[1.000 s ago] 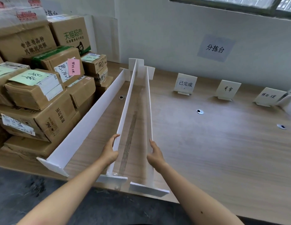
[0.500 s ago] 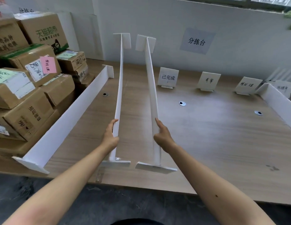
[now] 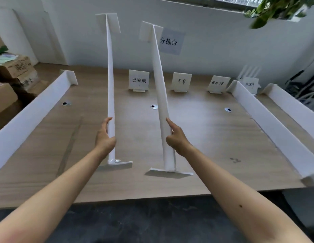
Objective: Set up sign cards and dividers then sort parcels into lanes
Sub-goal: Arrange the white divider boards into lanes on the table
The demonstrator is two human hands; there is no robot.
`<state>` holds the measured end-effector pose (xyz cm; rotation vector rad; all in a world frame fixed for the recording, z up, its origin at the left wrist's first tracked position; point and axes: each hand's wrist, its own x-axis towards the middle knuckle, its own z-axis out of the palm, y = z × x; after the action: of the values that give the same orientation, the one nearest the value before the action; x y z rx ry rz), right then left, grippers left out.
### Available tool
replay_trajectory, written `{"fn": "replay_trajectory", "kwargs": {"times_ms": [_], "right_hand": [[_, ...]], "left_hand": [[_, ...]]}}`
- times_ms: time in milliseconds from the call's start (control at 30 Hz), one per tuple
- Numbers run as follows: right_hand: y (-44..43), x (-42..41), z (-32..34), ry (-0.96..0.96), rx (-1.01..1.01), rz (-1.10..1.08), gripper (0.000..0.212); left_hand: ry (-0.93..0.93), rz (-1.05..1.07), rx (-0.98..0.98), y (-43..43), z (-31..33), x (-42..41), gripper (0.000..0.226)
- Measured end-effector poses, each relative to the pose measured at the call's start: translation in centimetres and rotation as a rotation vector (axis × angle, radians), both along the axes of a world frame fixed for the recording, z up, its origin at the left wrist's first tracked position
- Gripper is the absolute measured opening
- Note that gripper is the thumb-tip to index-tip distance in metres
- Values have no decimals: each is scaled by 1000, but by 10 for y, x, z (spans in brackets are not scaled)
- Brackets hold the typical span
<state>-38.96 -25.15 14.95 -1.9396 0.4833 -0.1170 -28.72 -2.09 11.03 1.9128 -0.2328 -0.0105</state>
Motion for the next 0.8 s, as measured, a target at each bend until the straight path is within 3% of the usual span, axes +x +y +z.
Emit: {"fn": "replay_trajectory", "kwargs": {"times_ms": [267,467,800], "right_hand": [[-83,-47,11,-39,74,-110,82],[-134,-64,15,-62,93,-211,83],[-193,-77,17,18,134,-329,83]], "left_hand": [[-3,-72,-44,-76,3,-26,72],[-18,-102,67,-117,0,-35,72],[62,-200,46,-162,-24,-30,76]]}}
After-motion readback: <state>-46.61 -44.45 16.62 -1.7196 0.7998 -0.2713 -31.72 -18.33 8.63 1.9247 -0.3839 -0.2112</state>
